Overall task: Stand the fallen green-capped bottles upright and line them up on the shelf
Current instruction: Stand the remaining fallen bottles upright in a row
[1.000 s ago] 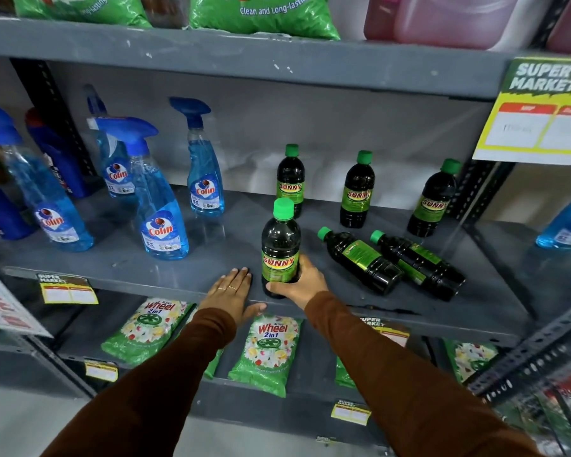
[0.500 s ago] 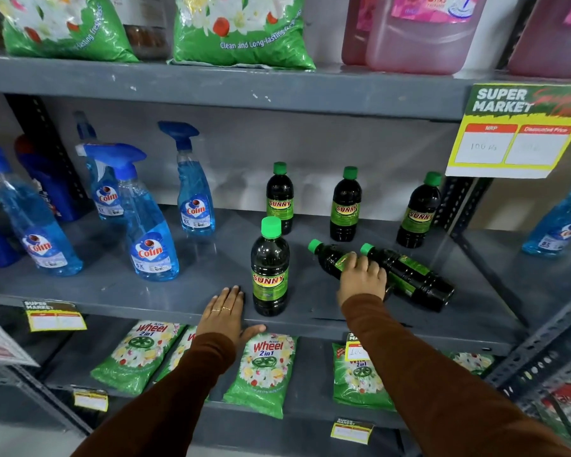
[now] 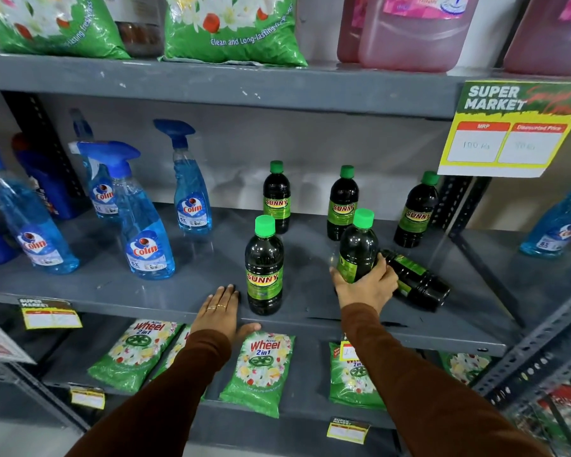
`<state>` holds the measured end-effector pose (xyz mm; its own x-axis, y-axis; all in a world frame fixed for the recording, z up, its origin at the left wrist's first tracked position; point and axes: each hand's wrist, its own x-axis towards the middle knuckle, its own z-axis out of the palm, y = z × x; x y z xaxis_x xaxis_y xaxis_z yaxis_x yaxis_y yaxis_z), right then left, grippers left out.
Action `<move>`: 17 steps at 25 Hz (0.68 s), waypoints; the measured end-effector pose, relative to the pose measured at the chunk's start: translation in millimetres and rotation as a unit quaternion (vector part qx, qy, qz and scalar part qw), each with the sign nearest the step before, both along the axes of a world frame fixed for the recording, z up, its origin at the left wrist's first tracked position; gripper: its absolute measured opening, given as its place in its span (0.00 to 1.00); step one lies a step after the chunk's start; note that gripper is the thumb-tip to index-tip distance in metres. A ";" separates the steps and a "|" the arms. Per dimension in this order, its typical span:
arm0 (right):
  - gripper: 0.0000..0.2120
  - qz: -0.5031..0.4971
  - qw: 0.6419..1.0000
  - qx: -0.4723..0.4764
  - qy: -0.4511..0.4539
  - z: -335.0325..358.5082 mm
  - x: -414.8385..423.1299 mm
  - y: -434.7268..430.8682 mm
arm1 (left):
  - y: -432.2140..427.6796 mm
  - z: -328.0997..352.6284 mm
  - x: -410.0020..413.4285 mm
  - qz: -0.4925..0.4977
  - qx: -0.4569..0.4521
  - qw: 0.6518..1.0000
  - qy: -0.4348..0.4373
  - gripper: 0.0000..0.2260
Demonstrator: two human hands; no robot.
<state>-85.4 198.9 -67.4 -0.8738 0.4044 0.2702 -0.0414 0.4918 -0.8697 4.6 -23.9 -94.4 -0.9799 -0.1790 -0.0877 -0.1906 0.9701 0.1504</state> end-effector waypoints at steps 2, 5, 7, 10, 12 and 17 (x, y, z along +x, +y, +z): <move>0.44 0.013 0.999 -0.040 -0.005 5.0 -1.2 -1.8 | -0.8 0.3 -0.2 -0.004 -0.003 1.000 -0.006 0.45; 0.46 0.045 0.996 -0.080 0.016 3.8 2.2 -3.9 | 0.0 -0.5 0.1 -0.005 -0.011 1.000 -0.009 0.42; 0.51 0.012 1.000 -0.025 -0.001 2.0 0.2 -6.5 | 0.7 -1.2 -0.3 -0.006 -0.018 1.000 -0.010 0.42; 0.51 -0.009 1.000 0.000 -0.030 4.3 -2.0 -5.3 | 1.4 -1.7 -1.0 -0.007 -0.019 1.000 -0.007 0.42; 0.49 0.055 0.996 -0.061 -0.033 4.8 -3.8 0.7 | 1.0 -2.1 -1.3 -0.005 -0.014 1.000 -0.003 0.41; 0.53 0.082 0.990 -0.104 -0.050 -1.3 2.2 2.9 | 0.5 -1.1 -2.2 -0.002 -0.023 1.000 -0.009 0.45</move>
